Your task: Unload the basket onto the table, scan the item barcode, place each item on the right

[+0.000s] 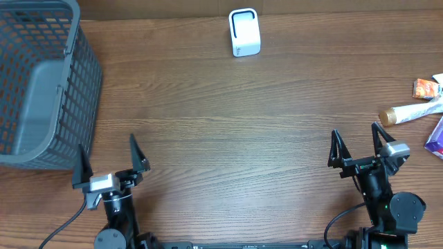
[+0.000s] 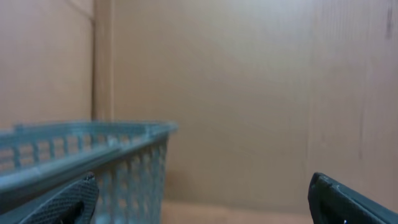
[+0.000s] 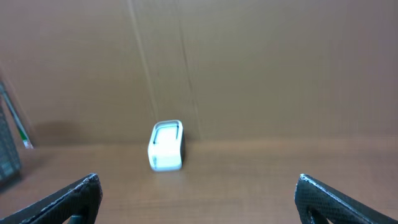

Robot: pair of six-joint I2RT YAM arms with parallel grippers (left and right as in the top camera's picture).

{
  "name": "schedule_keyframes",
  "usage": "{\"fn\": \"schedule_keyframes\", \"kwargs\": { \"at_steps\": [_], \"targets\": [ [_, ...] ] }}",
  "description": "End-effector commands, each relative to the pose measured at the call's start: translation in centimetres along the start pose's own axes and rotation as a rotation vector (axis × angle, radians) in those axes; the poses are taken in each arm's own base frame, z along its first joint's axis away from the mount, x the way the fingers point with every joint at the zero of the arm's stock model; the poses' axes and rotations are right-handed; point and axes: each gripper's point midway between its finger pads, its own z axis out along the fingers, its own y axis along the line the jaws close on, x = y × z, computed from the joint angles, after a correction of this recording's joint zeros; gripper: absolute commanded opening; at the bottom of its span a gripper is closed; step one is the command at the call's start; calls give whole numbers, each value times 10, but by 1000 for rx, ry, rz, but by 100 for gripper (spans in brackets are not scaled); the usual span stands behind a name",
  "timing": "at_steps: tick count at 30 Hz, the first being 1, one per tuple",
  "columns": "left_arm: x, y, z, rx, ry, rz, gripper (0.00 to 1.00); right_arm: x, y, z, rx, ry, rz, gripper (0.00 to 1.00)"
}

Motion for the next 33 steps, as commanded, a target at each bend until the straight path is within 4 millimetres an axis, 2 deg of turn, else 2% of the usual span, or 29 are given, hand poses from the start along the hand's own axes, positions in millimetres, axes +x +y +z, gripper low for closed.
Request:
{"fn": "schedule_keyframes", "kwargs": {
  "at_steps": [1, 6, 9, 14, 17, 23, 26, 29, 33],
  "targets": [
    [19, -9, -1, 54, 75, -30, 100, 15, -5, -1, 29, 57, 22, 100],
    [40, -19, -5, 115, 164, -51, 100, 26, -10, -2, 51, 95, 35, 100],
    [57, -23, -9, 129, 240, -99, 100, 43, -22, -5, 117, 154, 50, 100],
    [81, -22, -16, 116, 345, -149, 100, 73, -27, -8, 133, 232, 74, 100],
    [94, -22, -20, 108, 399, -159, 100, 79, -28, -9, 136, 243, 77, 100],
    [100, -22, -23, 105, 425, -162, 100, 80, -28, -9, 137, 248, 78, 100],
    [107, -21, -26, 102, 456, -166, 100, 90, -29, -12, 144, 286, 90, 100],
    [112, -21, -29, 98, 482, -170, 100, 110, -30, -20, 161, 371, 116, 100],
    [112, -21, -29, 98, 482, -170, 100, 108, -30, -19, 160, 365, 114, 100]
  ]
}}
